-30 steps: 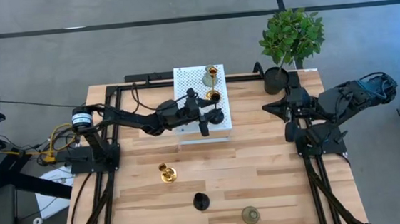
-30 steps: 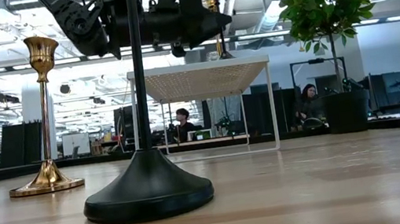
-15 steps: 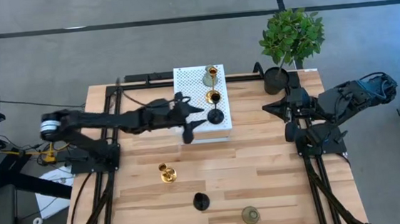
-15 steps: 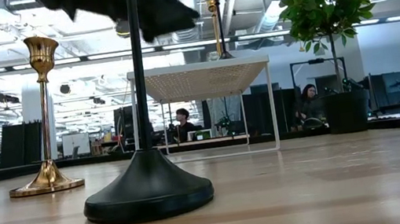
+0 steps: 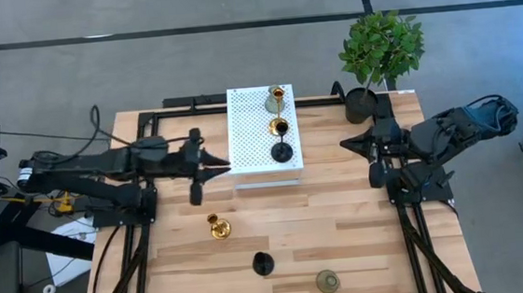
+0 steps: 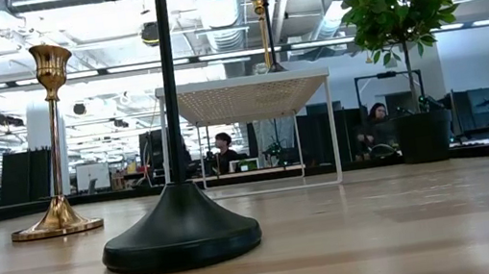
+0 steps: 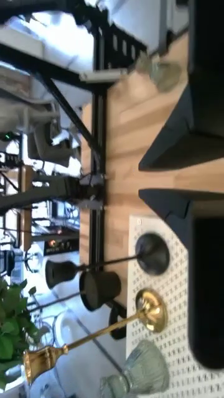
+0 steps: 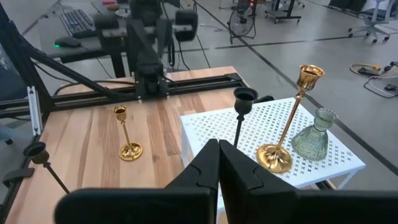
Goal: Pick & Place candle stick holders
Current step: Put the green candle holder on the shelf
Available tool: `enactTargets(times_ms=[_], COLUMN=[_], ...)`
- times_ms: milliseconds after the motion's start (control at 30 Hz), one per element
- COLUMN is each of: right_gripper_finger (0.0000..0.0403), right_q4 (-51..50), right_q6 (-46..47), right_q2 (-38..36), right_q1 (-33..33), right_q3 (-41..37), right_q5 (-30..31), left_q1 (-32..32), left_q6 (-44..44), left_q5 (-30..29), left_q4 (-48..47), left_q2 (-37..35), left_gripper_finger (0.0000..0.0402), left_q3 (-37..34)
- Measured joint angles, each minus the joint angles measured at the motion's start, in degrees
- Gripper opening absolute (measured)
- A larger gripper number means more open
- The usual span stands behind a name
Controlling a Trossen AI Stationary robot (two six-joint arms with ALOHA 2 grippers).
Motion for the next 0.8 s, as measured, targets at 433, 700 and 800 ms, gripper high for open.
enactTargets(times_ms=[433,700,800], right_gripper_finger=[0.0000,0.0000,0.0000], right_q4=[0.97,2.83,4.13], right_q6=[4.48,4.50,5.15], right_q2=[5.67,5.93,5.92], right_q1=[0.02,0.02,0.02], right_q3=[0.00,-0.02,-0.02], right_q5=[0.08,0.20,0.18], left_q1=[-7.13,-9.98,-10.84], left_q6=[-5.83,-8.67,-10.68], left_q5=[-2.79,-3.00,-3.02], left_q4=[-20.86,-22.21,-22.20], left_q2=[-6.97,-6.86,-6.87], left_gripper_finger=[0.0004,0.0003,0.0003], left_q3=[0.00,-1.61,-2.54])
